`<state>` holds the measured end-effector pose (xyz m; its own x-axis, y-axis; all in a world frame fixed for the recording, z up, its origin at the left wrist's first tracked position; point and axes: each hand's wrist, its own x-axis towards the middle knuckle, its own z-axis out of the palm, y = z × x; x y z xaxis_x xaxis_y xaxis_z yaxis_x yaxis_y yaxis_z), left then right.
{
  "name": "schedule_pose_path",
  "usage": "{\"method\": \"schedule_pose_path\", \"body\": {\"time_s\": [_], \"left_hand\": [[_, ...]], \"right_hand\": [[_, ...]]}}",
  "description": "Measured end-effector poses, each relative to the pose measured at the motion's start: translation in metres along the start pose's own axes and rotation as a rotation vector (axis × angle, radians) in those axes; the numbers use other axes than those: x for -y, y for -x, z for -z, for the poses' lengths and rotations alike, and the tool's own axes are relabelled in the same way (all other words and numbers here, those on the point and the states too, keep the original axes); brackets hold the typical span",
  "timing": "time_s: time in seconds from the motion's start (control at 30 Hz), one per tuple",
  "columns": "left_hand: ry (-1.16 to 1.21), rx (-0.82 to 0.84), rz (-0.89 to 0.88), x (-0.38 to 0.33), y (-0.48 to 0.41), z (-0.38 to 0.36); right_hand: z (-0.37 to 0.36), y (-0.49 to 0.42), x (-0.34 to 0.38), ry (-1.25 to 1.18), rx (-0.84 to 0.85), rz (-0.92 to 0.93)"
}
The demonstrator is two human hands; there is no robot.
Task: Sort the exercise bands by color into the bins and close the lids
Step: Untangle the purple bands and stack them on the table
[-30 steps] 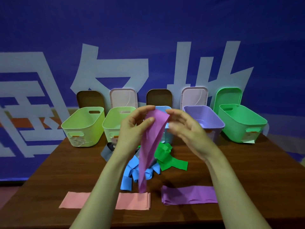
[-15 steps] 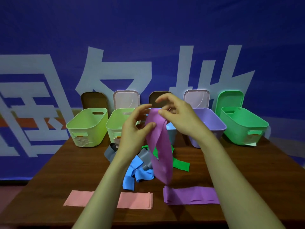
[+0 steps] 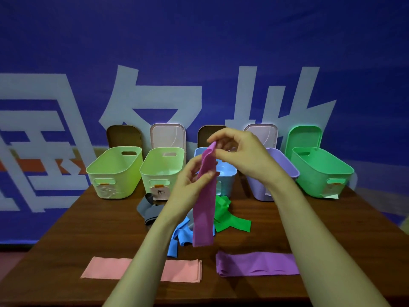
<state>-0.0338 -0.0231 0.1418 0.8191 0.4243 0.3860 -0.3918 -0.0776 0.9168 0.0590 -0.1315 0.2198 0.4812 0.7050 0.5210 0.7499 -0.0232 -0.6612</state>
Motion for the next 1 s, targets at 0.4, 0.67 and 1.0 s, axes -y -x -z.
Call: {"method": "schedule_pose_path", "body": {"time_s": [0.4,0.67,1.0], "left_hand": [[-0.077,0.087,0.081,0.023,-0.003,0.012],[-0.149,0.208,0.397,0.079,0.007,0.026],[-0.422,-0.125,0.466,0.122,0.011,0.050]], "right_hand": [[0.002,-0.005,-0.001,0.169,-0.004,0.130],[0.000,-0.007,-0.023,0.205,-0.120,0.043],[0.016,-0.002,-0.065,0.423,-0.223,-0.140]]}}
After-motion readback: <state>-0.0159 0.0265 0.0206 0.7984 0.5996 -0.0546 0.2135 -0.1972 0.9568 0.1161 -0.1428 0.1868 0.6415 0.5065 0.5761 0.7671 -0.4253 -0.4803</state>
